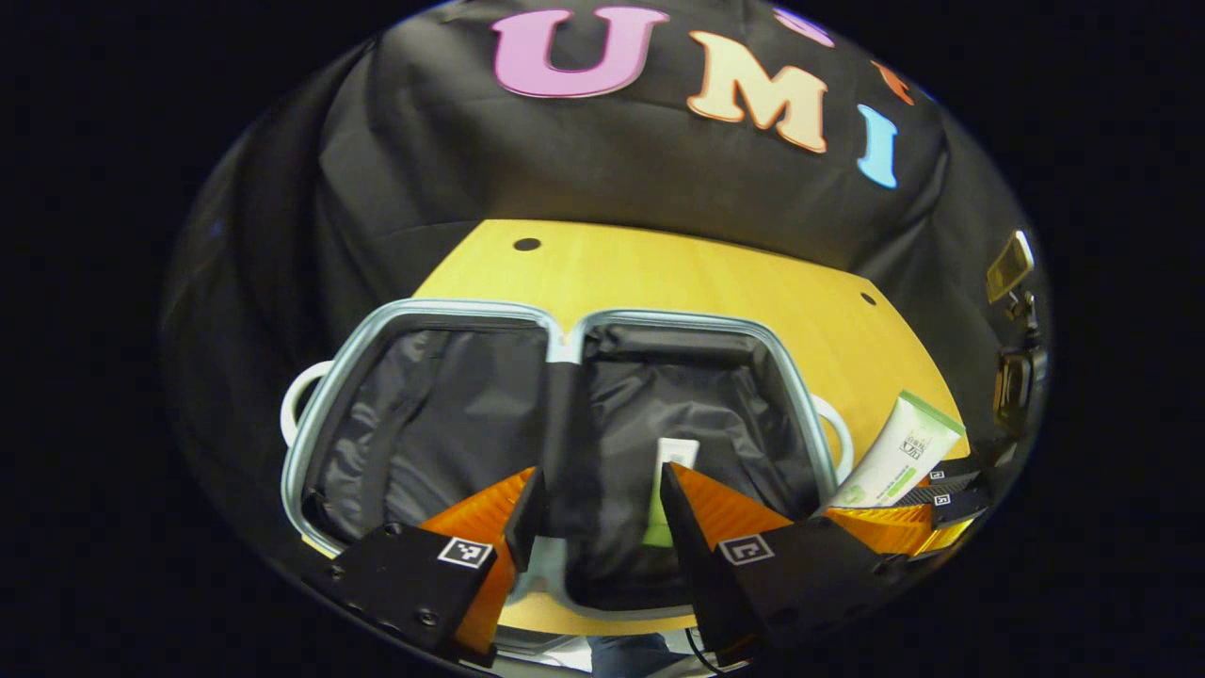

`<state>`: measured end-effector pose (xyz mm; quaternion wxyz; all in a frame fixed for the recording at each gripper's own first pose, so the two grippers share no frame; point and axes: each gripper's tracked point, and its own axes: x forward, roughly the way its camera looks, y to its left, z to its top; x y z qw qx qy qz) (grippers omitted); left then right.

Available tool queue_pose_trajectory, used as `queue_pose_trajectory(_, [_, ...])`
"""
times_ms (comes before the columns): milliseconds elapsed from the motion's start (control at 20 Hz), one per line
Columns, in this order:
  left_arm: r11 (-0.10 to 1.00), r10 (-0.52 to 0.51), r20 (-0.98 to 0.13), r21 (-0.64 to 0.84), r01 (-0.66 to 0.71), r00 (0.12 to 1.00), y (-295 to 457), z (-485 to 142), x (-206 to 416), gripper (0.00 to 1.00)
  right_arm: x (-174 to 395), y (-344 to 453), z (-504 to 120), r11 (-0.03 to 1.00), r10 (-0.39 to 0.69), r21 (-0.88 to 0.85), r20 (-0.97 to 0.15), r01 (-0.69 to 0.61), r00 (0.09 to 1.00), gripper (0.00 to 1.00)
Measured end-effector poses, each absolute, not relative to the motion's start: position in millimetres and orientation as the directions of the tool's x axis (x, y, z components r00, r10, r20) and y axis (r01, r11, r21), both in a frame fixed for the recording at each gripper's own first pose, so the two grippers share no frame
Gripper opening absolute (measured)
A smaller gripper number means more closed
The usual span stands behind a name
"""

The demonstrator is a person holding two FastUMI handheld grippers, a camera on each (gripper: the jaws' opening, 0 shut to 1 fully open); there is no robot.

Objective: First open the suitcase, pack the skin care products into it, and then close the suitcase.

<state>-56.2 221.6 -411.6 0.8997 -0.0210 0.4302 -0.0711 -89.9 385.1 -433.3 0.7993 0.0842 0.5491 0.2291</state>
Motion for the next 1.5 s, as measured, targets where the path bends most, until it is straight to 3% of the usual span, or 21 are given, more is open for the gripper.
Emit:
queue_pose_trajectory(100, [0.994,-0.109,-0.771,-0.099,0.051,0.627,263,-407,-54,0.74,-82,393,-426,0.882,0.467,0.406,-0.819,-0.239,0.334,0.40])
queue_pose_trajectory(300, [0.994,-0.014,-0.759,-0.082,-0.074,0.650,352,-401,-46,0.74,-54,403,-406,0.892,0.453,0.393,-0.778,-0.224,0.436,0.94])
queue_pose_trajectory(750, [0.958,0.127,-0.783,-0.061,-0.279,0.608,498,-436,-13,0.76,-3,374,-332,0.931,0.344,0.332,-0.649,-0.153,0.678,0.98])
queue_pose_trajectory(900, [0.940,0.112,-0.804,-0.104,-0.324,0.584,517,-450,-1,0.76,7,354,-322,0.949,0.282,0.296,-0.633,-0.112,0.720,0.98])
queue_pose_trajectory(1100, [0.926,0.065,-0.844,-0.147,-0.347,0.532,522,-477,5,0.70,11,340,-316,0.956,0.239,0.286,-0.631,-0.065,0.738,0.98])
queue_pose_trajectory(1250, [0.918,0.067,-0.859,-0.147,-0.369,0.508,518,-487,4,0.14,9,338,-308,0.957,0.245,0.277,-0.625,-0.083,0.742,0.98])
queue_pose_trajectory(1350, [0.924,0.080,-0.832,-0.146,-0.354,0.549,515,-474,10,0.05,9,334,-306,0.959,0.248,0.264,-0.616,-0.100,0.747,0.98])
queue_pose_trajectory(1500, [0.951,0.114,-0.812,-0.077,-0.299,0.573,509,-446,7,0.00,12,325,-299,0.960,0.251,0.257,-0.598,-0.115,0.761,0.98])
